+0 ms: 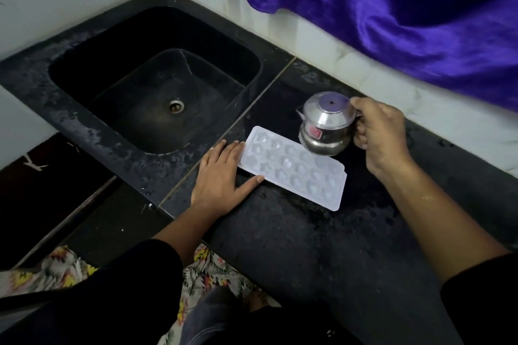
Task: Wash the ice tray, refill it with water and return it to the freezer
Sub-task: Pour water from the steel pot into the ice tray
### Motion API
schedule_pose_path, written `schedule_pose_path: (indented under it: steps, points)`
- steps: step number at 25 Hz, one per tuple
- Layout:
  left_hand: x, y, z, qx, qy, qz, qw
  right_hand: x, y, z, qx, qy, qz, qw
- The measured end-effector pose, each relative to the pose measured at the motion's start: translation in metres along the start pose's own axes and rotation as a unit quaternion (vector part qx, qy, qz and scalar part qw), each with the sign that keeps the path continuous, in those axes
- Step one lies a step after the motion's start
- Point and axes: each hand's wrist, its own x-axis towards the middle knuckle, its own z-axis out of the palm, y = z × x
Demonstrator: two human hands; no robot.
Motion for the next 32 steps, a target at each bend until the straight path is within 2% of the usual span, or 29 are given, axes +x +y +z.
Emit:
schedule_pose_path:
  steps: [4, 10, 13, 25, 29, 32]
  points:
    - [0.001, 0.0, 0.001, 0.005, -0.008, -0.001, 1.0, 0.014, 0.014, -0.017, 0.075, 0.039, 0.027, 0.996]
    - [0.002, 0.001, 0.002, 0.014, -0.007, -0.004, 1.0, 0.05, 0.051, -0.021, 0.04, 0.025, 0.031, 0.998]
    - [0.002, 0.0, 0.002, 0.018, -0.008, -0.005, 1.0, 0.065, 0.068, -0.016, 0.058, 0.019, 0.046, 0.997]
    - [0.003, 0.001, 0.001, 0.026, -0.004, -0.001, 1.0, 0.096, 0.093, -0.002, 0.106, 0.097, 0.076, 0.987]
    - [0.002, 0.002, 0.0, 0.018, -0.002, 0.0, 1.0, 0.085, 0.089, -0.008, 0.083, 0.143, 0.096, 0.982]
    - [0.001, 0.003, -0.002, 0.008, -0.006, -0.004, 1.0, 0.054, 0.085, -0.024, 0.03, 0.134, 0.094, 0.986]
